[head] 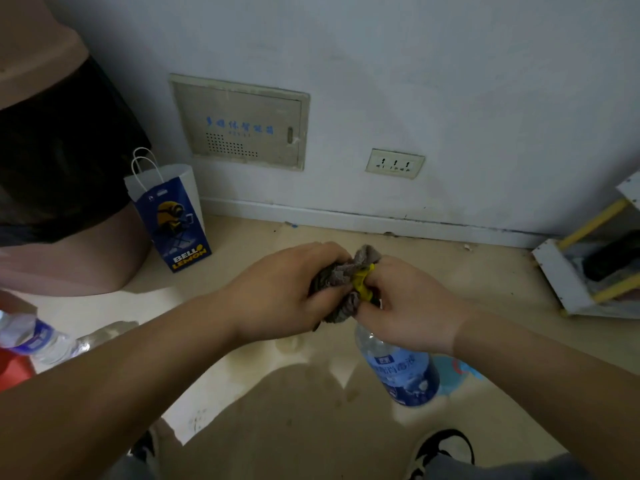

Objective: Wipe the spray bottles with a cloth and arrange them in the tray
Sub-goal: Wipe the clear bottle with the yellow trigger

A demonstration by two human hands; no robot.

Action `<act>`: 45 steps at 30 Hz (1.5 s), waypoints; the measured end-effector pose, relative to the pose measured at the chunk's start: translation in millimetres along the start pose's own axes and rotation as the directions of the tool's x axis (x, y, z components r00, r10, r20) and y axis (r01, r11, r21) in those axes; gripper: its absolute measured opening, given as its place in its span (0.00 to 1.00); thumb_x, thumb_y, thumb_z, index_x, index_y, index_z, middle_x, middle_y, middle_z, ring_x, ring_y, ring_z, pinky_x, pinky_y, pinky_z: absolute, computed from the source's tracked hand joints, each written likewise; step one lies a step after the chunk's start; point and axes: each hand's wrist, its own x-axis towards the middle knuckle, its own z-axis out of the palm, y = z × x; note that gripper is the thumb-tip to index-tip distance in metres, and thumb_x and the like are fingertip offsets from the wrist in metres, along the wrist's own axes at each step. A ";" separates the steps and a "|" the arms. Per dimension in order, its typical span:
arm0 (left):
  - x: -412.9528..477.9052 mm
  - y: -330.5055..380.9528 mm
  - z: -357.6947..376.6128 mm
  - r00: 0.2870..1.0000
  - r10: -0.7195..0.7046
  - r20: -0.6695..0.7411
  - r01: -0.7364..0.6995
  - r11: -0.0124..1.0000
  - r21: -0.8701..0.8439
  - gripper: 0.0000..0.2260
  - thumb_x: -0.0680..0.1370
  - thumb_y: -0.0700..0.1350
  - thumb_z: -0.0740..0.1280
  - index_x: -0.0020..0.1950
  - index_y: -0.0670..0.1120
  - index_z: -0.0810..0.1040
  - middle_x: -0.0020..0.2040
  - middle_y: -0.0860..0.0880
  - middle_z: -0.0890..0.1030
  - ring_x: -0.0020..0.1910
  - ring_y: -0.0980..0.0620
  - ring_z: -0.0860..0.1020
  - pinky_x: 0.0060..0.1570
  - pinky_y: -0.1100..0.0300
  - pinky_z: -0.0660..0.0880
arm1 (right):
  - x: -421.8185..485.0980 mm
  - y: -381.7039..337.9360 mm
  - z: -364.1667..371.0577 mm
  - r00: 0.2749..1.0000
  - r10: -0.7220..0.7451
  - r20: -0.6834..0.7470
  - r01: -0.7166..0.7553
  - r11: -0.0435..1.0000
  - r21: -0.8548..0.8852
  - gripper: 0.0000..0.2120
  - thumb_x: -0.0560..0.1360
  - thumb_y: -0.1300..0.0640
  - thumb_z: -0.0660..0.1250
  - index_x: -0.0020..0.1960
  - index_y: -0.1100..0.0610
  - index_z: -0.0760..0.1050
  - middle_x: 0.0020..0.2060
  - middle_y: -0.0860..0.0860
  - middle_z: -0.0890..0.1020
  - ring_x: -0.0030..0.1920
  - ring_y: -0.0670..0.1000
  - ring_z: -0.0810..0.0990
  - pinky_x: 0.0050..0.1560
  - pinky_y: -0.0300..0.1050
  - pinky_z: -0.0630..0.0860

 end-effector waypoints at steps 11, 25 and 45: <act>6.2 8.7 -11.7 0.997 -0.040 0.069 0.026 0.980 0.197 0.16 0.79 0.64 0.60 0.41 0.53 0.74 0.37 0.54 0.77 0.37 0.54 0.76 0.39 0.50 0.76 | -2.1 -16.8 3.7 0.993 -0.057 0.105 0.039 0.985 0.167 0.03 0.78 0.53 0.67 0.45 0.49 0.75 0.40 0.45 0.80 0.43 0.45 0.79 0.41 0.41 0.76; 2.9 18.9 -22.2 0.991 -0.085 0.106 0.071 0.989 0.129 0.07 0.77 0.52 0.69 0.43 0.51 0.75 0.37 0.52 0.77 0.35 0.56 0.75 0.35 0.56 0.73 | -2.4 -13.4 3.7 0.990 -0.138 0.038 0.134 0.987 0.093 0.05 0.74 0.47 0.62 0.46 0.46 0.74 0.44 0.43 0.76 0.46 0.49 0.78 0.46 0.56 0.78; -2.5 9.9 -17.0 0.994 -0.034 -0.108 0.069 0.938 0.338 0.16 0.78 0.56 0.51 0.50 0.50 0.76 0.43 0.53 0.75 0.42 0.52 0.74 0.40 0.55 0.68 | 2.7 -4.1 4.1 0.998 0.068 0.005 -0.069 0.993 0.098 0.18 0.75 0.44 0.62 0.37 0.59 0.71 0.33 0.57 0.76 0.34 0.57 0.77 0.35 0.60 0.75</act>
